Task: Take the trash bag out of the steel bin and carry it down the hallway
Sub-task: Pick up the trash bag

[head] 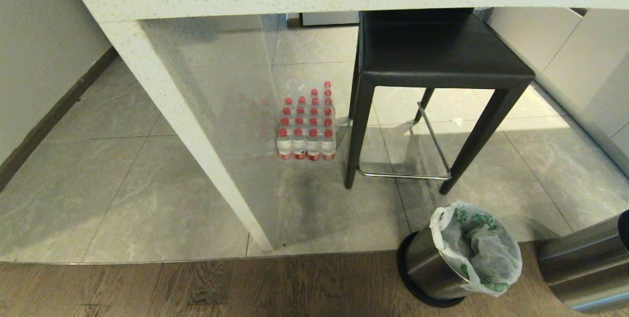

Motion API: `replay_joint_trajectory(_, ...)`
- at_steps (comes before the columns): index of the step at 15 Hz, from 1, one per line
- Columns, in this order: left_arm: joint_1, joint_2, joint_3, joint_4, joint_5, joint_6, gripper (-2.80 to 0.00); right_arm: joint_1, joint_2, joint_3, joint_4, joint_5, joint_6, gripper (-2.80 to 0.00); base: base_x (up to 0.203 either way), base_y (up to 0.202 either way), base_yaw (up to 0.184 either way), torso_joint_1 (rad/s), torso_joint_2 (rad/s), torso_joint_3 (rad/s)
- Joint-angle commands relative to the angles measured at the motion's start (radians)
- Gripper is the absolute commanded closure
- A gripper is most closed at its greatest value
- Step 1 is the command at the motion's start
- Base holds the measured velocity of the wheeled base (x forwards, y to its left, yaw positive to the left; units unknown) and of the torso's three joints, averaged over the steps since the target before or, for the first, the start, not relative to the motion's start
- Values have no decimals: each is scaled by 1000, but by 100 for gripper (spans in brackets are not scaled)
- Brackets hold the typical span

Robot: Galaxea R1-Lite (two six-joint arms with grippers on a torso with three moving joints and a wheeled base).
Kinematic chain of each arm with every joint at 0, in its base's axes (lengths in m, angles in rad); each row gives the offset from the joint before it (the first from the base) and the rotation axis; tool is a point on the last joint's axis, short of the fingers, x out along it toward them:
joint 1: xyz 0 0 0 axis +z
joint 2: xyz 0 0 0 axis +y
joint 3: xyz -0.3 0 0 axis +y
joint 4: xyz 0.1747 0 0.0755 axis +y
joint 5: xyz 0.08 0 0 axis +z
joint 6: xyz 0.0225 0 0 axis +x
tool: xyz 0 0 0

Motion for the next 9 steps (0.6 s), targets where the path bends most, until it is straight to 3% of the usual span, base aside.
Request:
replay_joint_trajectory(1, 0, 0, 0, 1, 1, -1, 0, 64, -227, 134, 74, 13, 5, -160, 0, 0, 0, 0, 0, 0)
replay_joint_trajectory(2, 0, 0, 0, 1, 0, -1, 0, 114, -301, 196, 130, 25, 6, 0, 0, 0, 0, 0, 0, 0)
replay_joint_trajectory(7, 0, 0, 0, 1, 0, 1, 0, 519, -554, 339, 460, -11, -7, 0, 0, 0, 0, 0, 0, 0)
replay_joint_trajectory(9, 0, 0, 0, 1, 0, -1, 0, 656, -622, 396, 527, -24, -21, 0, 0, 0, 0, 0, 0, 0)
